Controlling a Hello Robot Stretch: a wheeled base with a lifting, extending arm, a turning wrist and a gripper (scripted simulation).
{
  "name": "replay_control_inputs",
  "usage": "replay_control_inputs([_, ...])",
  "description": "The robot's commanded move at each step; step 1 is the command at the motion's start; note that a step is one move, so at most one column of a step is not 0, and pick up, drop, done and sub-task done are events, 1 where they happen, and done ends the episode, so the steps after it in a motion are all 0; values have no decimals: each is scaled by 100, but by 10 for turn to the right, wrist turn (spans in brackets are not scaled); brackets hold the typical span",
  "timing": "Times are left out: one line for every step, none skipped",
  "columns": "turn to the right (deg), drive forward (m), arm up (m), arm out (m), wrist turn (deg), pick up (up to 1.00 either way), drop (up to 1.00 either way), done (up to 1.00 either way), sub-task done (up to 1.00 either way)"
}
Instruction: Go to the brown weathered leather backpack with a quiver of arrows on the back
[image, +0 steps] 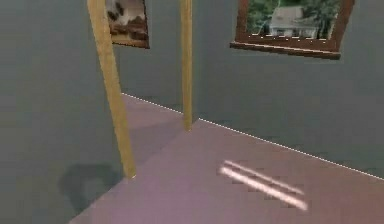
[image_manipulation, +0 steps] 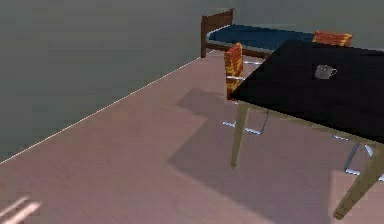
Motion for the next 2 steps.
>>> replay_control_inputs([30,0,0,0,0,0,0,0,0])
replay_control_inputs([0,100,0,0,0,0,0,0,0])
